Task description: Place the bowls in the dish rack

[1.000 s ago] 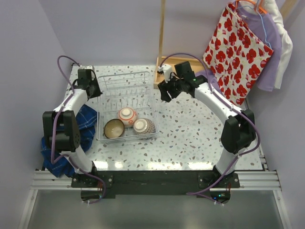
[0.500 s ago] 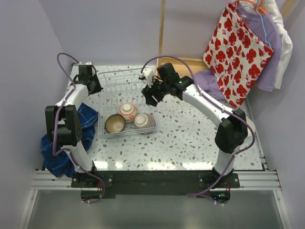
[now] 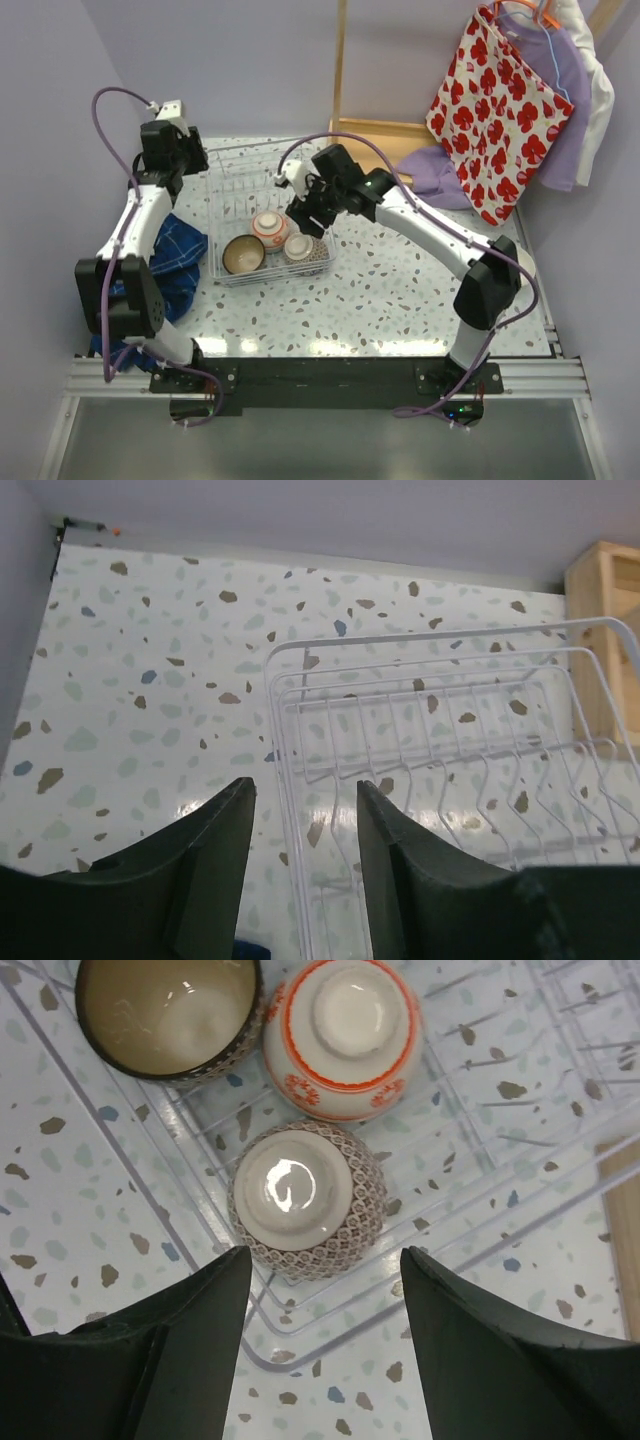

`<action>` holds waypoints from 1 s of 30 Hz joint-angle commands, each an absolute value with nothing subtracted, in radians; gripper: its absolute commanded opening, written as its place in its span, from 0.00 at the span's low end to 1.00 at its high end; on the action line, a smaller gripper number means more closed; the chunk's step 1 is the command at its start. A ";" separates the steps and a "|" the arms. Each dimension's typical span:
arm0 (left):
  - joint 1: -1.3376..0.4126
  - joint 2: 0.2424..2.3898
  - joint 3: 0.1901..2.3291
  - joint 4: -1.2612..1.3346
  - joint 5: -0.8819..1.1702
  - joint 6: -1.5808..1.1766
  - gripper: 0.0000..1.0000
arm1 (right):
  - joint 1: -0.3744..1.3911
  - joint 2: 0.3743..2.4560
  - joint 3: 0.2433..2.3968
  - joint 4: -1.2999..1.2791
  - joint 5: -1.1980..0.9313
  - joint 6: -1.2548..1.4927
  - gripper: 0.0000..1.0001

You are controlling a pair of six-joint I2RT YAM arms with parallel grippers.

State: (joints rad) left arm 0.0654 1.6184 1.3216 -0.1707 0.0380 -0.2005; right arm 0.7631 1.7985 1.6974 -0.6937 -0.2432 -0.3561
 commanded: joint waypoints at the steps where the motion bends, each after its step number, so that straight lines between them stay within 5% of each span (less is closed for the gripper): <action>1: 0.064 1.340 1.204 -0.167 0.245 0.041 0.51 | 0.694 1.655 1.717 -0.722 -0.106 -0.263 0.66; 8: -0.070 1.102 1.049 -0.517 0.391 0.215 0.54 | 0.512 1.588 1.606 -0.667 0.003 -0.091 0.76; 14: -0.260 1.081 0.931 -0.529 0.311 0.008 0.54 | 0.472 1.572 1.595 -0.660 0.002 -0.067 0.83; 30: -0.282 1.221 0.862 -0.449 0.322 -0.126 0.53 | 0.404 1.395 1.394 -0.630 0.002 -0.057 0.88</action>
